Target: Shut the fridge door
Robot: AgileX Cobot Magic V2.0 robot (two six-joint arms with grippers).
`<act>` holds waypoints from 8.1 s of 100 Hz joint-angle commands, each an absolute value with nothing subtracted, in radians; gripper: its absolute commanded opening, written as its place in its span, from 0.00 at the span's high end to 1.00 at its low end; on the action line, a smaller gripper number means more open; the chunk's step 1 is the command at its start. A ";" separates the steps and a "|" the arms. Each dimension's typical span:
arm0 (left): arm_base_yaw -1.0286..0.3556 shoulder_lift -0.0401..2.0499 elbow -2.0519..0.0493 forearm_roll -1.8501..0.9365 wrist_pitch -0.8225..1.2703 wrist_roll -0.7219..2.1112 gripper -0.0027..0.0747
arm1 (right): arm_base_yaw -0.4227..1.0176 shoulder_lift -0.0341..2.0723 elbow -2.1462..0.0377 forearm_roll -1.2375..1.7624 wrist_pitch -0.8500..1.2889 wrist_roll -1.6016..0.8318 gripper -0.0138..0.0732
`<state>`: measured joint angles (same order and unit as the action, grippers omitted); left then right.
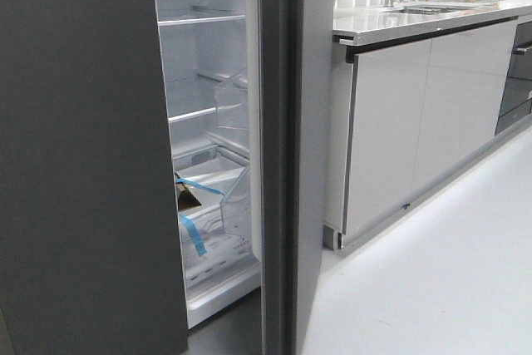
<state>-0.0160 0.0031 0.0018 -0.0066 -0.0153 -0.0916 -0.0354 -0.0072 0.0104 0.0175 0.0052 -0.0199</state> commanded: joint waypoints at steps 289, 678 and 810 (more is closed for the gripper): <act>-0.024 0.022 0.030 -0.008 -0.092 -0.095 0.99 | -0.041 -0.019 0.023 0.012 -0.069 -0.024 0.93; -0.024 0.022 0.030 -0.008 -0.092 -0.095 0.99 | 0.574 1.018 -1.098 0.026 -0.026 -0.021 0.93; -0.024 0.022 0.030 -0.008 -0.092 -0.095 0.99 | 0.680 1.544 -1.457 0.027 -0.194 0.041 0.93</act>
